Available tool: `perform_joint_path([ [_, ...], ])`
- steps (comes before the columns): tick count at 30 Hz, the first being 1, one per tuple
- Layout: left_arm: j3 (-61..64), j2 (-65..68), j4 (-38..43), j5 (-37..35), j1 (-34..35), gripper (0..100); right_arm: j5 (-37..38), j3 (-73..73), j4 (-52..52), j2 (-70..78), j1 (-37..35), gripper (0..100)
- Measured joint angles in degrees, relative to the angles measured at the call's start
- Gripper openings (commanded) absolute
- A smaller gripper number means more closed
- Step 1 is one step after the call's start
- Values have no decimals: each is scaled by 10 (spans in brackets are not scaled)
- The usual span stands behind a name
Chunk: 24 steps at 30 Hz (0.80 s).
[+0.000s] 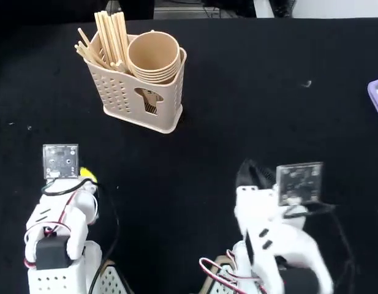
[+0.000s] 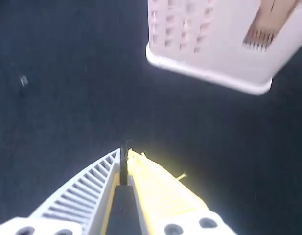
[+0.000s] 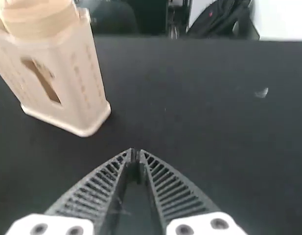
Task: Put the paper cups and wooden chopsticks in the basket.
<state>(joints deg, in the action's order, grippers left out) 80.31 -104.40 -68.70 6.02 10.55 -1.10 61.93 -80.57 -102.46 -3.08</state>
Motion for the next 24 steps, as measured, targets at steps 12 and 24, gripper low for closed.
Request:
perform_joint_path([
  [12,87,-2,-65,1,0,30,-26,241,26,-8,1,15],
  [24,156,3,-52,1,1,30,-26,345,57,-8,4,12],
])
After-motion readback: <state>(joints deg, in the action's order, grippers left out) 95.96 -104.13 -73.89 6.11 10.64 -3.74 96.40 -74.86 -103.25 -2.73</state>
